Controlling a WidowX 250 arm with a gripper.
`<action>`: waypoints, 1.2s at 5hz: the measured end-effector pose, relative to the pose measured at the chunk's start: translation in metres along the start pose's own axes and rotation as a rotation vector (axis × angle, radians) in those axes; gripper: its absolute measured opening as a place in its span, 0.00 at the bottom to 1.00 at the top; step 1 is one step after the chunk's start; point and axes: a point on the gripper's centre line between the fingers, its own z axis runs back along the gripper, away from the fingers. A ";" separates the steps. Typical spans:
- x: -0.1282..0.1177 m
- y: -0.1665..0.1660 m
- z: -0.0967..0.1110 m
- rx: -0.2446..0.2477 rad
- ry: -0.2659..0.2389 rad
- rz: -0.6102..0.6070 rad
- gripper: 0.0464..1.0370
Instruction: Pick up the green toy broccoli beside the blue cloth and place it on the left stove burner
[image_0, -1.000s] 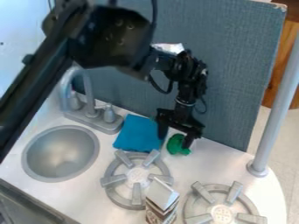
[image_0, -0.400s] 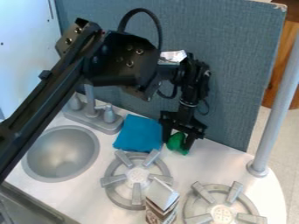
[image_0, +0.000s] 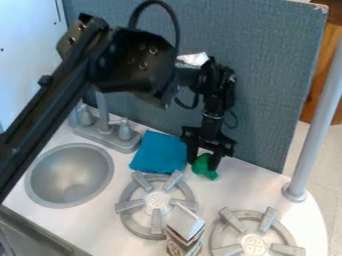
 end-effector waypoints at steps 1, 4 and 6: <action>0.001 0.012 0.046 -0.054 -0.075 0.032 0.60; -0.036 0.089 0.095 -0.100 -0.105 0.123 0.60; -0.071 0.127 0.055 0.008 0.027 0.103 0.60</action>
